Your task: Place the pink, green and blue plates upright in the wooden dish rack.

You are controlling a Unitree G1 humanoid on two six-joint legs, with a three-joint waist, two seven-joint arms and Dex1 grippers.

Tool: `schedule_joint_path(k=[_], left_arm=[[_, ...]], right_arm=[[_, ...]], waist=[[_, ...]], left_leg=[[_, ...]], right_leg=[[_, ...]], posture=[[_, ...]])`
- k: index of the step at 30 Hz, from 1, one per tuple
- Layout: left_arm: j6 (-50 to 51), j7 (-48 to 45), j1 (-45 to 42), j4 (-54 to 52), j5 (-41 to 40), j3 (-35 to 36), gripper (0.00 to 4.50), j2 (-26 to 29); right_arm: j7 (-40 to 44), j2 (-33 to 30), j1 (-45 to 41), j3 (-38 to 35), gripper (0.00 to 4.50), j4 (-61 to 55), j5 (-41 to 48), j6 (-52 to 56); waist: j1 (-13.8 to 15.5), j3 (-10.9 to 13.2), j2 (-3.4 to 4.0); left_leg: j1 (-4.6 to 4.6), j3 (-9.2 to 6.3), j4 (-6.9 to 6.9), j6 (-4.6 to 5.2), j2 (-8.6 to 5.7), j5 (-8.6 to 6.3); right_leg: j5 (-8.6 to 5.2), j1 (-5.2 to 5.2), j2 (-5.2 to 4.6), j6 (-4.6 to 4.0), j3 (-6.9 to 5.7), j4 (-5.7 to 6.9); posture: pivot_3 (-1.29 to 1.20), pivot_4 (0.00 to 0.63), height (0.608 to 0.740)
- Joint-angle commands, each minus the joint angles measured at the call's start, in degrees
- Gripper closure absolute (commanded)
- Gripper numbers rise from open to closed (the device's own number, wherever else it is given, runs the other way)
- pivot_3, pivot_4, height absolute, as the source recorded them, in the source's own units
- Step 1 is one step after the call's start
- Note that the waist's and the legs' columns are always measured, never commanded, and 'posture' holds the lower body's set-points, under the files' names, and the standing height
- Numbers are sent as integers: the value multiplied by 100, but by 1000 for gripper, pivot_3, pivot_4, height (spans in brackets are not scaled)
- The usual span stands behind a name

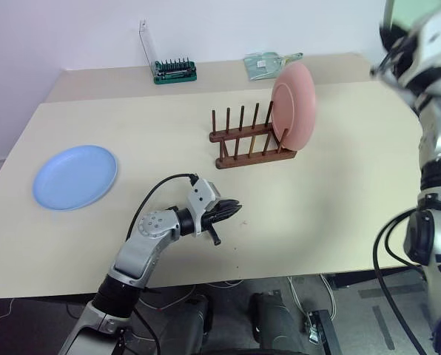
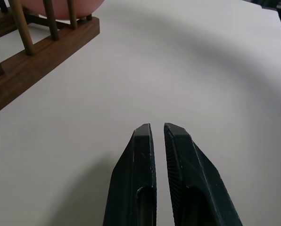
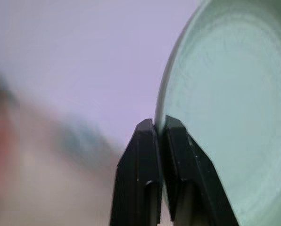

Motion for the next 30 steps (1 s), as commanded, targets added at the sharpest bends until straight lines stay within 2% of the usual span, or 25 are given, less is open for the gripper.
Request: schedule_joint_path(k=[1,3,5,10,15,23,30], left_arm=[[-49,2,-73,-126,-102,174,4122,44],[-72,-15,-78,-91,-97,216,4122,79],[-82,-11,-82,-72,-97,242,4122,92],[-67,17,-76,-109,-82,261,4122,58],[-26,77,28,-238,-77,259,4122,54],[49,123,102,-355,-109,264,4122,84],[92,108,102,-394,-104,244,4122,87]], right_arm=[[1087,-111,363,-283,4441,-1867,1948,2006],[1356,-77,561,-338,4441,-2494,2759,2887],[1154,213,589,-395,4441,-2621,3330,3528],[1041,671,704,-191,4441,-2421,3601,4364],[1110,783,557,142,4441,-1710,2882,4272],[1192,848,129,232,4441,-311,2071,3973],[1442,883,-54,247,4441,330,1588,3874]], waist=[[55,-2,-3],[107,-2,-4],[125,-2,-4],[126,-3,-3],[131,-3,-3],[111,-2,-3],[112,-2,-3]], left_leg=[[-4,-7,2,1,-1,0],[-4,-11,4,3,-2,-3],[-5,-8,9,4,-2,-3],[-5,-5,10,4,0,-3],[-8,1,8,5,-3,-4],[-8,5,5,5,-3,-4],[-8,6,5,4,-3,-4]], right_leg=[[0,0,-2,0,-3,-1],[0,4,-4,-1,-6,-5],[-1,4,-7,-2,-4,-5],[-1,1,-9,-2,-2,-5],[0,-4,-9,0,-3,-5],[0,-7,-9,0,-5,-4],[1,-7,-8,0,-5,-4]], posture=[[0,150,740],[0,150,740],[0,150,740],[0,150,740],[0,150,740],[0,150,740],[0,150,740]])
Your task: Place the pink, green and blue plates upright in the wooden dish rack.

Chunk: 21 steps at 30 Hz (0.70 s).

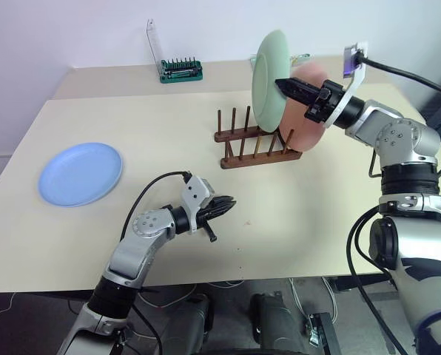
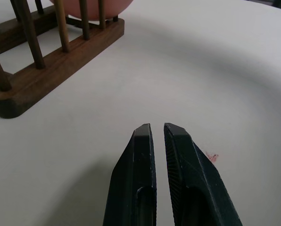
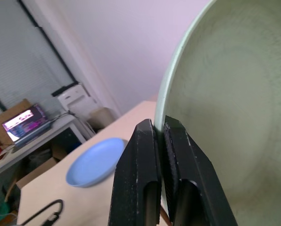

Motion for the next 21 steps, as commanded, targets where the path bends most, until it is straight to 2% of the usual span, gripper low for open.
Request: schedule_joint_path(k=[1,3,4,5,11,12,19,21], left_arm=[[-10,-9,17,-240,-101,35,4122,16],[-9,-15,15,-239,-103,36,4122,18],[-8,-18,13,-237,-102,33,4122,20],[-8,-21,10,-236,-100,31,4122,22],[-10,-33,-11,-224,-96,15,4122,17],[-12,-32,-18,-220,-95,13,4122,14],[-228,200,-117,-124,-9,152,4122,-99],[-323,616,-291,21,49,421,4122,-248]], right_arm=[[197,-4,-284,-59,4441,36,-128,-38],[270,4,-257,-55,4441,32,-206,-43],[280,14,-258,-71,3840,30,-234,-46],[287,24,-260,-92,3664,19,-257,-56],[173,65,-259,-158,610,-183,-525,-540],[119,49,-278,-138,249,-174,-656,-753],[165,-216,-487,26,249,-392,-1517,-2374],[226,-275,-501,141,249,-760,-1711,-2704]], waist=[[0,0,0],[1,0,0],[0,0,0],[0,0,0],[-10,0,0],[-10,0,0],[-13,1,0],[-12,1,0]], left_leg=[[0,0,0,0,0,0],[0,0,0,0,0,0],[0,0,0,0,0,0],[0,0,0,0,0,0],[0,0,-1,0,0,0],[0,0,-2,0,0,0],[0,1,-2,-1,-1,0],[0,1,-2,-1,0,0]], right_leg=[[0,0,0,0,0,0],[0,0,0,0,0,0],[0,0,0,0,0,0],[0,0,0,0,0,0],[0,-1,0,0,0,0],[0,-1,0,0,0,0],[0,-2,1,1,0,0],[0,-2,1,1,-1,0]], posture=[[0,150,740],[0,150,740],[0,150,740],[0,150,740],[0,150,740],[0,150,740],[0,150,740],[0,150,740]])
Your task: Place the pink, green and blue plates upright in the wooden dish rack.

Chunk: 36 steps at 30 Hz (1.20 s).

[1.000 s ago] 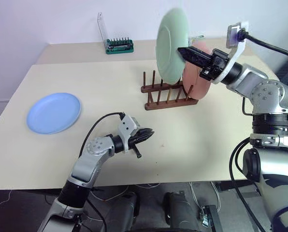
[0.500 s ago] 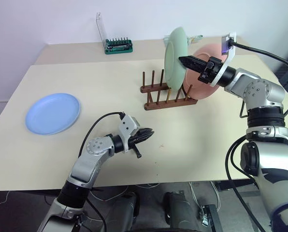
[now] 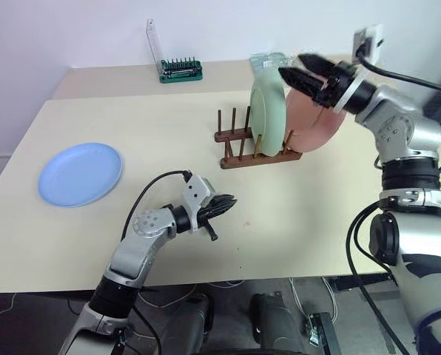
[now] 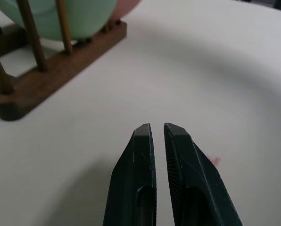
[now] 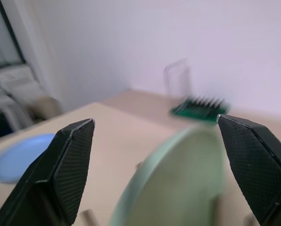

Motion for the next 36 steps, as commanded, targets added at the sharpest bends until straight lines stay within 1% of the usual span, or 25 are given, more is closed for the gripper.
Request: schedule_joint_path(k=[1,3,4,5,6,7,8,9,11,13,15,18,21,25,27,30,32,33,36], left_arm=[[-182,840,-387,126,134,599,3864,-211],[129,1752,-615,218,192,1221,3210,-355],[202,2003,-662,194,184,1416,2816,-392],[340,2272,-688,95,137,1655,2254,-429],[422,2431,-693,15,106,1791,1845,-447],[613,2803,-733,-108,74,2085,1316,-511],[811,3305,-788,-343,-104,2627,732,-621],[1090,3889,-829,-581,-114,3191,337,-668],[1614,4658,-857,-920,-176,3944,337,-720],[2348,5207,-772,-1161,-177,4492,337,-736],[2992,5533,-728,-1470,-421,5001,337,-875],[3482,5888,-832,-1799,-768,5613,337,-1132],[3752,6274,-1004,-1825,-1038,6190,337,-1335],[4054,6771,-1442,-1488,-1694,7013,337,-1692],[4040,6980,-1646,-1221,-1877,7258,337,-1760],[3966,7191,-1778,-980,-2121,7435,337,-1742],[3680,7495,-2027,-633,-2500,7797,882,-1814],[3589,7579,-2092,-508,-2605,7861,1165,-1806],[3417,7633,-2141,-341,-2758,7661,2794,-1709]], right_arm=[[205,-128,-189,139,209,-974,-190,-530],[465,-62,42,362,188,-1877,-11,-306],[547,-37,143,443,188,-2188,39,-228],[625,-10,269,562,188,-2506,67,-147],[655,2,358,634,188,-2714,84,-89],[662,47,474,751,188,-2967,101,0],[662,140,630,919,188,-3231,106,59],[640,249,783,1052,188,-3402,107,81],[587,397,960,1181,188,-3545,86,115],[566,497,1029,1237,188,-3500,56,104],[598,563,1054,1286,188,-3452,77,120],[704,602,1086,1331,188,-3420,127,149],[765,646,1104,1371,188,-3343,77,113],[773,684,1149,1428,188,-3298,-34,29],[755,682,1190,1422,188,-3340,-58,22],[722,693,1219,1416,188,-3380,-87,29],[631,665,1287,1388,188,-3458,-137,30],[598,648,1317,1381,188,-3487,-165,21],[497,620,1392,1387,188,-3525,-289,-34]], waist=[[5,0,0],[-15,3,-4],[-39,2,-5],[-71,0,-8],[-94,-3,-8],[-104,-4,-9],[-106,-3,-10],[-112,-1,-15],[-131,6,-33],[-106,6,-33],[-81,1,-42],[7,2,-58],[48,2,-75],[41,1,-77],[41,0,-79],[28,1,-86],[36,1,-86],[39,1,-86],[39,1,-87]], left_leg=[[0,0,0,0,0,0],[-1,-1,3,-1,3,1],[-1,-1,1,-1,4,1],[-1,-2,1,-3,8,-1],[-1,-4,1,-8,10,-4],[0,-5,-1,-8,10,-5],[0,-4,0,-8,8,-6],[0,-4,2,-8,6,-7],[0,-4,4,-9,10,-7],[0,-5,4,-14,12,-6],[0,-4,8,-14,7,-6],[0,-11,15,-13,2,-7],[0,-15,19,-24,3,-11],[0,-14,18,-33,4,-14],[0,-14,18,-33,4,-14],[0,-14,17,-33,5,-14],[1,-13,17,-35,5,-13],[1,-15,17,-39,6,-12],[1,-13,18,-40,7,-11]], right_leg=[[0,0,0,0,0,0],[0,-1,1,1,0,2],[0,-3,0,1,0,3],[0,-4,0,1,1,4],[-1,-4,1,1,0,4],[-1,-3,2,1,0,4],[-1,-3,3,1,0,4],[0,-3,4,2,0,4],[0,-7,6,2,0,8],[0,-9,12,1,0,12],[0,-7,14,1,-1,12],[4,3,14,9,-2,7],[6,6,18,11,-3,5],[6,7,19,11,-4,5],[6,7,19,11,-4,5],[6,7,20,11,-4,5],[6,6,20,11,-4,6],[6,6,21,11,-4,6],[6,7,22,10,-4,5]], posture=[[0,150,740],[0,150,740],[0,150,740],[0,150,740],[0,150,740],[0,150,740],[0,150,740],[0,150,740],[0,150,740],[0,150,740],[0,150,740],[0,150,740],[0,150,740],[0,150,740],[0,150,740],[0,150,740],[0,150,740],[0,150,740],[0,150,740]])
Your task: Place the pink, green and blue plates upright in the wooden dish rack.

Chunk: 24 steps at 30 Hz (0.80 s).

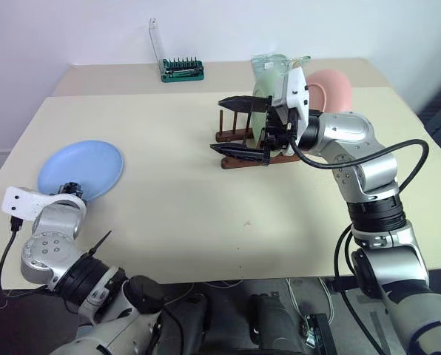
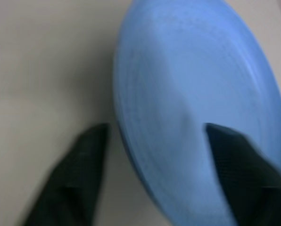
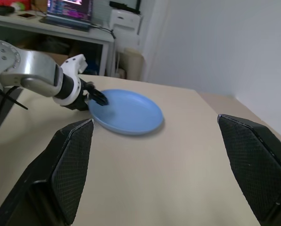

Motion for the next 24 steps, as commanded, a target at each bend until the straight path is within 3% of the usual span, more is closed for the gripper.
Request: schedule_joint_path(k=[1,3,4,11,17,20,24], left_arm=[[-221,60,-88,104,-277,-221,3283,120],[-276,33,-67,128,-315,-426,4309,178],[-307,-60,-62,119,-293,-604,4414,240],[-804,-1208,-289,-528,-201,-2395,4474,824],[-400,-1464,-907,-893,82,-3941,4474,1307],[44,-1300,-1124,-980,-49,-4268,4474,1194],[413,-1112,-1243,-1050,-240,-4204,4474,984]], right_arm=[[-140,-42,28,-72,188,-239,-110,-147],[-169,-39,49,-66,188,-237,-156,-175],[-189,-36,54,-54,188,-227,-197,-207],[-287,30,-180,269,94,194,-891,-867],[-794,269,-478,971,94,913,-2355,-3011],[-1572,456,-836,1199,94,1635,-3222,-3997],[-2263,540,-1087,1312,94,2213,-3882,-4696]], waist=[[6,0,-1],[9,4,-11],[7,3,-14],[-10,5,-18],[-44,6,-18],[-93,6,-18],[-151,6,-18]], left_leg=[[0,0,0,0,0,0],[0,-1,0,-1,0,1],[0,-1,1,-1,0,1],[0,1,0,-23,0,14],[0,5,-7,-31,0,22],[1,6,-7,-28,0,29],[1,2,-13,-29,1,35]], right_leg=[[0,0,0,0,0,0],[0,0,0,0,0,0],[0,0,0,0,0,0],[1,0,2,-2,1,-1],[1,-4,2,-2,3,0],[1,-5,2,-2,6,2],[1,-8,5,-3,6,2]], posture=[[0,150,740],[0,150,740],[0,150,740],[0,150,740],[0,150,740],[0,150,740],[0,150,740]])
